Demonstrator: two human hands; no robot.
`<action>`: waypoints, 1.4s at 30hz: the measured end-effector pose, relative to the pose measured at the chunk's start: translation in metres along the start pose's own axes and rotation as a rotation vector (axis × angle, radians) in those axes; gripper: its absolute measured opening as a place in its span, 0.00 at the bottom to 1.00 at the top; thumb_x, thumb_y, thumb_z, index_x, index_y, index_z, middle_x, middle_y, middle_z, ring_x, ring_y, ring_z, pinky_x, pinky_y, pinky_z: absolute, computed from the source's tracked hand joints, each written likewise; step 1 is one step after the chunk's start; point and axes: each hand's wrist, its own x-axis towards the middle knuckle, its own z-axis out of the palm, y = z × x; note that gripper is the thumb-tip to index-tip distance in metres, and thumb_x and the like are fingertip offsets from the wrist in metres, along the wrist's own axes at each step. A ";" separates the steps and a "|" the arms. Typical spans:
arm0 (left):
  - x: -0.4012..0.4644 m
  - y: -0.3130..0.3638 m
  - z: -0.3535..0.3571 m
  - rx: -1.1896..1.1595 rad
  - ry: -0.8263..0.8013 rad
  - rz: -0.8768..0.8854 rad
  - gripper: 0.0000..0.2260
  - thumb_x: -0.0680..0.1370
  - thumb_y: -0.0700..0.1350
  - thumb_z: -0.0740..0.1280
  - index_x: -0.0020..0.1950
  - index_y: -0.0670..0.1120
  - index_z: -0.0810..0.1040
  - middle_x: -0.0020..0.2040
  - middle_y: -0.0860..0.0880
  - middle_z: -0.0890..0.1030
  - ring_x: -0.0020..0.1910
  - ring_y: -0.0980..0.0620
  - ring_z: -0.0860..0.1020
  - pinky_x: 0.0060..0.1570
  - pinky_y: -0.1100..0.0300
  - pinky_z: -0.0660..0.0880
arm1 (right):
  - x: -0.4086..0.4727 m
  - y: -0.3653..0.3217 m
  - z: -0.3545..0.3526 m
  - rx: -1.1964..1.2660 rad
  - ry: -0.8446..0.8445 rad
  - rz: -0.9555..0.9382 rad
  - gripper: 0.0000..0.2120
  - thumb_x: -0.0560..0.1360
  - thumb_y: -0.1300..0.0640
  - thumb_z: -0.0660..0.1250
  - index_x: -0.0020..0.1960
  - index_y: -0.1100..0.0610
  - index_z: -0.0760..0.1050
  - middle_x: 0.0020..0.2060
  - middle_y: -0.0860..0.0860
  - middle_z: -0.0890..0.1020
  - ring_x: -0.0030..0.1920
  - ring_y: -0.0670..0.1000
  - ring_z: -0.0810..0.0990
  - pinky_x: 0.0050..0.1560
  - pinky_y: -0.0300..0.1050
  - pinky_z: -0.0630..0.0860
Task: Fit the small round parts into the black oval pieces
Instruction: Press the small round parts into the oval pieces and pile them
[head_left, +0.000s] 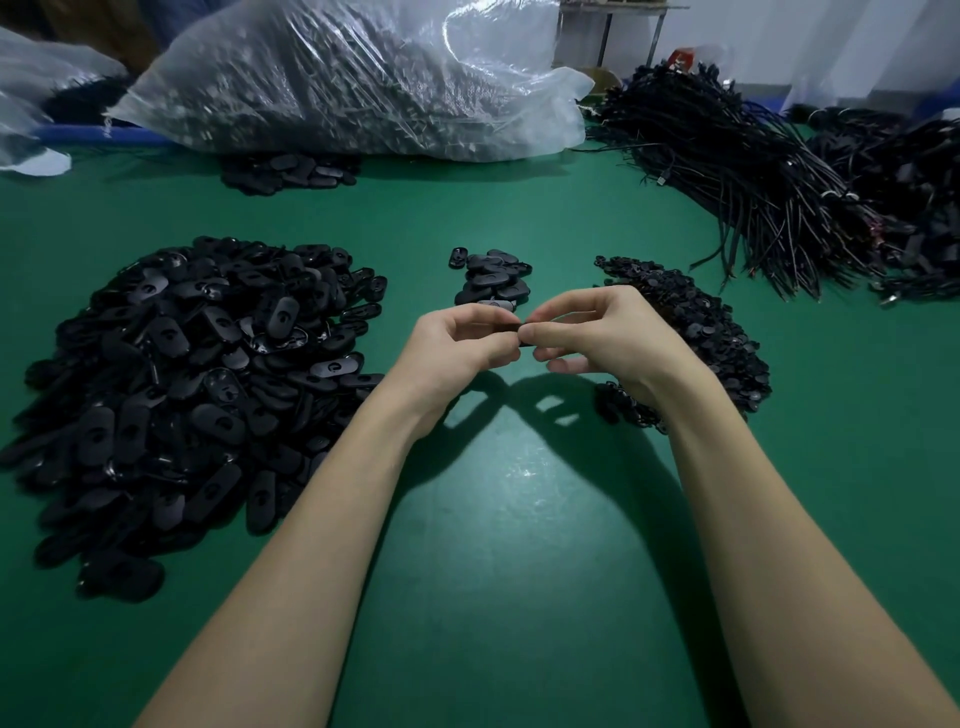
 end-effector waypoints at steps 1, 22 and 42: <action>0.000 0.000 -0.001 -0.005 0.000 -0.002 0.08 0.75 0.33 0.72 0.47 0.45 0.84 0.44 0.47 0.86 0.46 0.51 0.84 0.55 0.59 0.80 | 0.000 0.000 0.000 0.022 -0.012 -0.005 0.06 0.72 0.63 0.78 0.48 0.61 0.85 0.39 0.55 0.88 0.39 0.49 0.87 0.39 0.37 0.81; 0.002 -0.001 -0.004 -0.036 -0.011 -0.009 0.06 0.76 0.34 0.72 0.48 0.43 0.84 0.45 0.45 0.87 0.47 0.50 0.85 0.55 0.60 0.80 | 0.001 -0.001 0.005 -0.053 0.045 -0.064 0.03 0.73 0.67 0.76 0.45 0.61 0.84 0.38 0.56 0.88 0.42 0.54 0.89 0.47 0.43 0.85; -0.002 -0.002 0.000 0.085 -0.020 -0.007 0.06 0.78 0.34 0.70 0.46 0.45 0.82 0.40 0.49 0.86 0.39 0.56 0.84 0.45 0.67 0.79 | 0.000 0.007 0.009 -0.004 0.020 -0.015 0.03 0.74 0.68 0.75 0.46 0.64 0.82 0.40 0.60 0.87 0.39 0.53 0.88 0.41 0.38 0.83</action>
